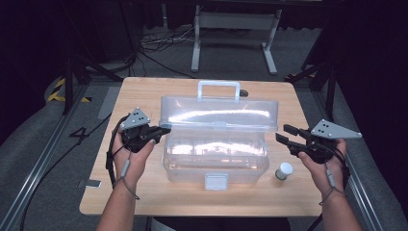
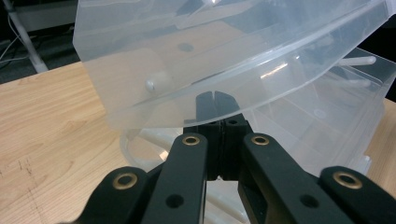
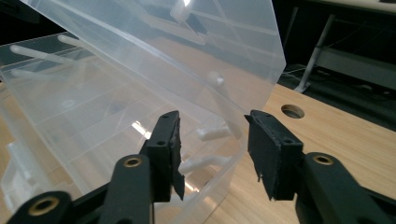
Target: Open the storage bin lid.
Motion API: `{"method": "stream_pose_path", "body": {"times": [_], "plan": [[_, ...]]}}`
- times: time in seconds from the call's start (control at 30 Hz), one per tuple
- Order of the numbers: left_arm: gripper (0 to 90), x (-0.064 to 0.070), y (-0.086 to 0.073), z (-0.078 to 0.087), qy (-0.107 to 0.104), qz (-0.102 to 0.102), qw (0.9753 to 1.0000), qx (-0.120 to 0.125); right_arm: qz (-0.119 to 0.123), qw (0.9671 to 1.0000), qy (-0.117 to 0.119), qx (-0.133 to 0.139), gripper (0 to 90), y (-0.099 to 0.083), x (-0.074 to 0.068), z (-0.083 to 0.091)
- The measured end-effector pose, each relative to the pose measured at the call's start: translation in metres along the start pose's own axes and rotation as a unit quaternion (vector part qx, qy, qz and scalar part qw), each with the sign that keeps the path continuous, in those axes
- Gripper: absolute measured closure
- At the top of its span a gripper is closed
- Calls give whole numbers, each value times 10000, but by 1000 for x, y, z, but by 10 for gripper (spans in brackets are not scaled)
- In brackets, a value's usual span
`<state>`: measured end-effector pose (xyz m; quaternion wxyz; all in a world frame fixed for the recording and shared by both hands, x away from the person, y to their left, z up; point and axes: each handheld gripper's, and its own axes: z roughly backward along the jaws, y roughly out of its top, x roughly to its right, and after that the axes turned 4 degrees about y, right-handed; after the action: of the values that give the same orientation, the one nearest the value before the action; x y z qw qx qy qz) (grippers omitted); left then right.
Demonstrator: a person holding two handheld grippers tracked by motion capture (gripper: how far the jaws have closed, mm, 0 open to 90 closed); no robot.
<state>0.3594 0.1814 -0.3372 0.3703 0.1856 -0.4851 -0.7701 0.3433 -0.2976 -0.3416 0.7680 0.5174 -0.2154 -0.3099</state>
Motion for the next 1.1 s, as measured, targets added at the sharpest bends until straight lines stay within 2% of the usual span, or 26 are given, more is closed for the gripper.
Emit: {"method": "stream_pose_path", "body": {"times": [0.07,0.23,0.37,0.47,0.6,0.67,0.73,0.8,0.83,0.9,1.1], "plan": [[900,0,0,0,-2,-11,10000,-1,-3,10000,-64,-60,470,1,-3,-5],[900,0,0,0,0,-3,10000,-1,67,9996,-286,46,396,4,-9,-13],[900,0,0,0,1,-19,10000,-17,76,9982,-552,226,388,7,-11,-22],[900,1,0,0,-2,-24,10000,-26,203,9975,-614,284,352,8,-14,-32],[900,1,0,1,-10,-17,10000,-31,192,9960,-723,492,303,7,-17,-41],[900,1,0,2,-24,-8,10000,-47,196,9958,-723,527,297,7,-17,-43],[900,0,0,2,-22,-26,10000,-57,194,9941,-843,657,301,7,-19,-46],[900,1,0,2,-32,-25,10000,-72,173,9933,-886,724,331,7,-19,-48],[900,1,0,2,-26,-19,10000,-72,154,9936,-862,719,365,8,-19,-49],[900,1,-1,2,-39,-13,10000,-49,72,9936,-838,755,372,8,-18,-50],[898,3,-2,3,-62,-14,10000,-50,177,9925,-951,748,400,10,-18,-50]]}}
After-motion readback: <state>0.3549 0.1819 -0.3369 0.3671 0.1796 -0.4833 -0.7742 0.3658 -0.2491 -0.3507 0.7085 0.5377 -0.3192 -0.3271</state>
